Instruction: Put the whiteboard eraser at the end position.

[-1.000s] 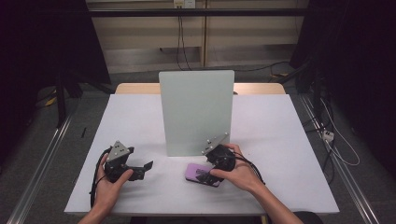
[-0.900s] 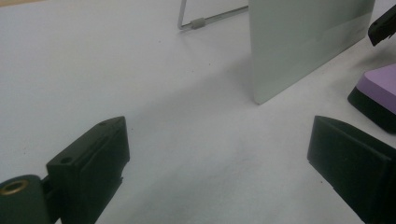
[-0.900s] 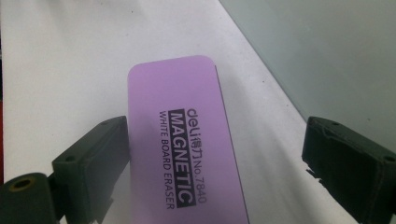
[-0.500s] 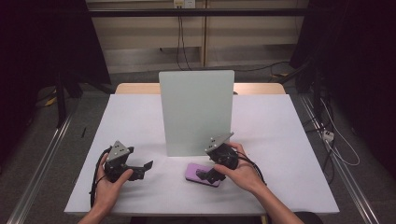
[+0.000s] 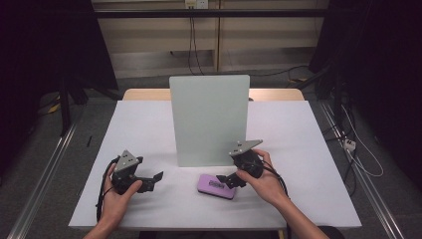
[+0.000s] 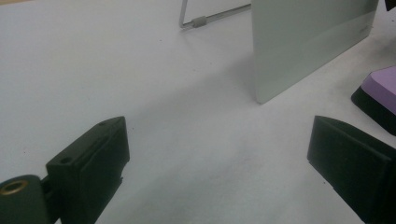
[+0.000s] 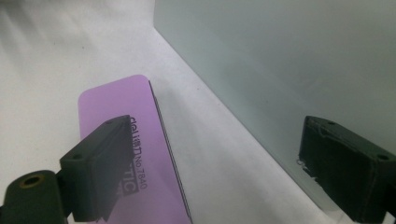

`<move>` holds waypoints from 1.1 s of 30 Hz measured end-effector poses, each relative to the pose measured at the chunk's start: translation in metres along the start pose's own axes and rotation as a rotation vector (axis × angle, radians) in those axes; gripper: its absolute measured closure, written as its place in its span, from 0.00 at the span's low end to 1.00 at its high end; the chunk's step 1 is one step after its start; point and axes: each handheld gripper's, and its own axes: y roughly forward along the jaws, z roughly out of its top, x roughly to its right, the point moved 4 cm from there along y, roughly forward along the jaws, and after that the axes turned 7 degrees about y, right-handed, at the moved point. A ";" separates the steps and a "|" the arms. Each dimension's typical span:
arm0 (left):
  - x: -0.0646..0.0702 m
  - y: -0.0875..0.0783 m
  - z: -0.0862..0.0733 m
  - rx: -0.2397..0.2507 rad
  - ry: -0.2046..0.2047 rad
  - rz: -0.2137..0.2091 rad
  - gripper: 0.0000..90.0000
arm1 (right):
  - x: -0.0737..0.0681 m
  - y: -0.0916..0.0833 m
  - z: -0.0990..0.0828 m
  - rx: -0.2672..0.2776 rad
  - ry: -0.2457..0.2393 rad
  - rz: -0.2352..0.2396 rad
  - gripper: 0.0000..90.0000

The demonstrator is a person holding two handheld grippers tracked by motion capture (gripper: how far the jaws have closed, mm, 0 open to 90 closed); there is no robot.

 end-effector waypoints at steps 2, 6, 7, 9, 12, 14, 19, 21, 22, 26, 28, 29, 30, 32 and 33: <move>0.000 0.000 0.000 0.000 0.006 0.001 0.06 | 0.002 -0.004 0.000 0.024 0.018 -0.012 0.11; -0.002 -0.002 0.000 0.003 -0.001 0.015 0.06 | 0.007 -0.009 -0.003 0.052 0.046 -0.024 0.10; -0.002 -0.002 0.000 0.002 -0.001 0.016 0.06 | 0.008 -0.010 -0.005 0.054 0.054 -0.028 0.10; -0.002 -0.002 0.000 -0.001 -0.006 0.019 0.06 | 0.011 -0.011 -0.009 0.056 0.066 -0.032 0.10; -0.002 -0.002 0.000 0.002 -0.001 0.017 0.06 | 0.018 -0.013 -0.015 0.071 0.097 -0.050 0.10; -0.001 -0.002 0.000 0.002 -0.005 0.012 0.06 | 0.021 -0.015 -0.018 0.081 0.114 -0.060 0.10; 0.000 -0.001 0.000 -0.003 0.001 0.007 0.06 | 0.029 -0.024 -0.024 0.114 0.148 -0.088 0.10; 0.000 -0.002 0.000 -0.002 0.001 0.013 0.06 | 0.032 -0.027 -0.027 0.121 0.159 -0.099 0.10; 0.000 -0.002 0.000 -0.001 -0.001 0.013 0.06 | 0.033 -0.029 -0.029 0.125 0.163 -0.105 0.10; -0.001 -0.003 0.000 0.002 -0.006 0.014 0.06 | 0.039 -0.036 -0.036 0.149 0.179 -0.123 0.10; -0.002 -0.003 0.000 0.001 -0.015 0.012 0.06 | 0.041 -0.040 -0.039 0.164 0.197 -0.132 0.10; -0.001 -0.003 0.000 -0.001 -0.023 0.012 0.06 | 0.043 -0.042 -0.041 0.169 0.203 -0.142 0.10; -0.001 -0.003 0.000 -0.001 -0.024 0.011 0.06 | 0.044 -0.044 -0.042 0.177 0.209 -0.153 0.10; -0.001 -0.003 0.000 0.000 -0.027 0.010 0.06 | 0.047 -0.048 -0.044 0.189 0.226 -0.165 0.10; -0.001 -0.004 0.000 0.001 -0.029 0.013 0.06 | 0.049 -0.050 -0.046 0.194 0.232 -0.165 0.10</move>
